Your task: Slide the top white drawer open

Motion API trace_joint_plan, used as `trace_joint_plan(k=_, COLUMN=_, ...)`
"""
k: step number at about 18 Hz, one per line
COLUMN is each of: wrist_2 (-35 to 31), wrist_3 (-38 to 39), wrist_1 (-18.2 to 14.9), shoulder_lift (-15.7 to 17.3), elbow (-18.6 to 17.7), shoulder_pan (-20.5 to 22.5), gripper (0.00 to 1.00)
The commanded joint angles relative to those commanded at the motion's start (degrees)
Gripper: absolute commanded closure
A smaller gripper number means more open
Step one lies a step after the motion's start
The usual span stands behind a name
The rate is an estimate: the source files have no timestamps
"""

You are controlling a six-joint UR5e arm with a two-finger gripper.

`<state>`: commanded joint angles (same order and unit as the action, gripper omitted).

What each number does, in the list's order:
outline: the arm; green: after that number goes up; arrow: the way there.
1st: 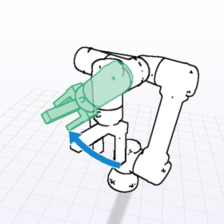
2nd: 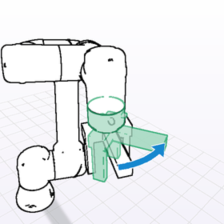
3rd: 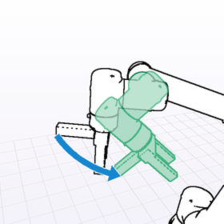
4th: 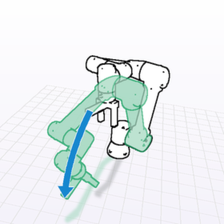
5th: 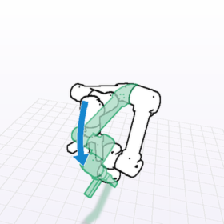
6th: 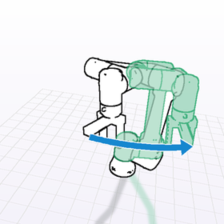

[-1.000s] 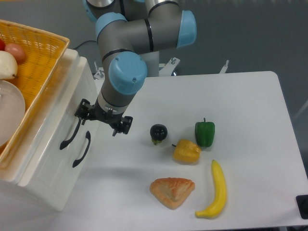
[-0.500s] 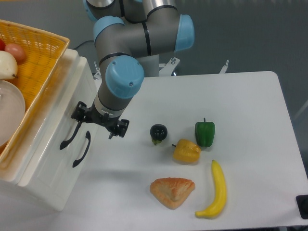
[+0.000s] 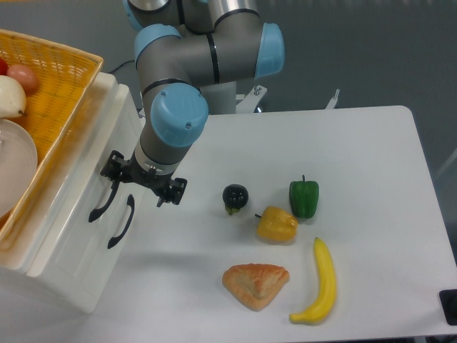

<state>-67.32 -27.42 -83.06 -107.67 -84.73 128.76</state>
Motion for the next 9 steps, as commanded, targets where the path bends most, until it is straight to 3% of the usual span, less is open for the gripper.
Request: trace_joint_plan(k=9, wrist_2=0.0, wrist_3=0.0, wrist_1=0.1, shoulder_lift=-0.4, elbow=-0.1, shoulder_pan=-0.2, gripper=0.00)
